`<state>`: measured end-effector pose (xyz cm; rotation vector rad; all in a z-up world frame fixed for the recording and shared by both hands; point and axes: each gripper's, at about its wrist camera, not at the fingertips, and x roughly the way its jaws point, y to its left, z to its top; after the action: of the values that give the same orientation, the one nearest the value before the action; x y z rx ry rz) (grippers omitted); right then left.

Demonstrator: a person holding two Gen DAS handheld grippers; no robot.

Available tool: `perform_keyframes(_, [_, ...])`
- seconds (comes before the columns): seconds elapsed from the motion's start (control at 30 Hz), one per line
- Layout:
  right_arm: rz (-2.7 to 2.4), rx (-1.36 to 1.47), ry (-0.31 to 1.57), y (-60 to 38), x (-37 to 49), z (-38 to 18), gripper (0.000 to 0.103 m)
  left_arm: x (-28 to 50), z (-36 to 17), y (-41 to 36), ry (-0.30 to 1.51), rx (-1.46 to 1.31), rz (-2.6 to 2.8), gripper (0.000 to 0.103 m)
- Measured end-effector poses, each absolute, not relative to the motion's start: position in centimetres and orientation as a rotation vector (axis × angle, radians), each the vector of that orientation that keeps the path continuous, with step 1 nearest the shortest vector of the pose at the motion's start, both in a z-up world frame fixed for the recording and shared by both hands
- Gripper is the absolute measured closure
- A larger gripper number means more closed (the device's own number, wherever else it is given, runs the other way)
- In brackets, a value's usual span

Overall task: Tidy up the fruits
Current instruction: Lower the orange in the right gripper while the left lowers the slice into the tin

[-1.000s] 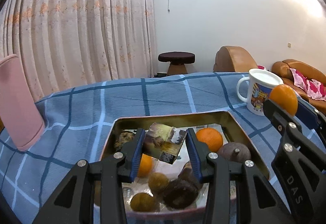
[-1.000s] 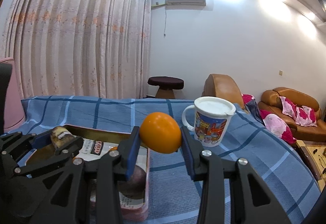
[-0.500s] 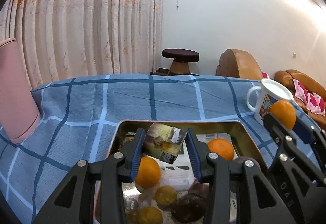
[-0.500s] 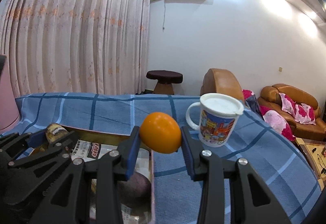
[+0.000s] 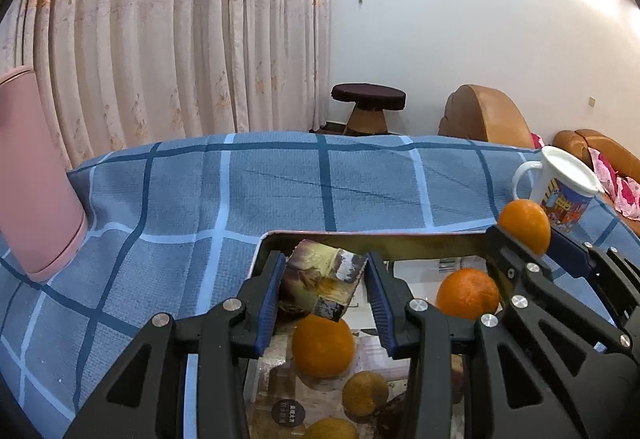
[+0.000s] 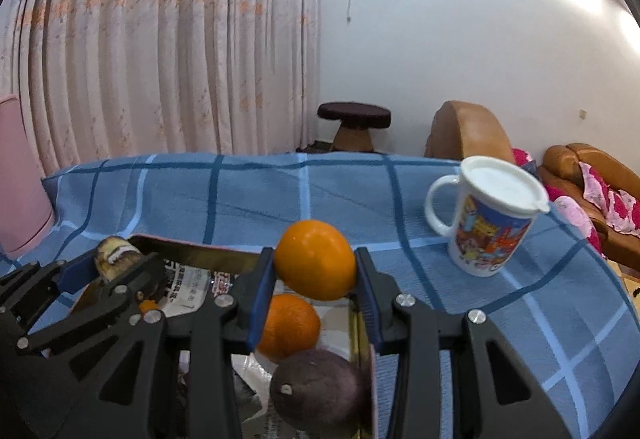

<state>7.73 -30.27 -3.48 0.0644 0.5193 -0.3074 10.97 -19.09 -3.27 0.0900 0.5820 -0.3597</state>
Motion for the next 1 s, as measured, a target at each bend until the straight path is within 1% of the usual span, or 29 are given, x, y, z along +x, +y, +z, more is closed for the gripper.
perform_keyframes(0.3, [-0.252,0.072,0.592,-30.2,9.1,-4.4,0.061,11.7,-3.6,-18.7,0.611,0.081,-0.342,0.06])
perform_keyframes(1.0, [-0.211,0.051,0.638,-29.4,9.4,-4.8,0.061,12.6,-4.1,-18.4,0.663,0.089,-0.325,0.06])
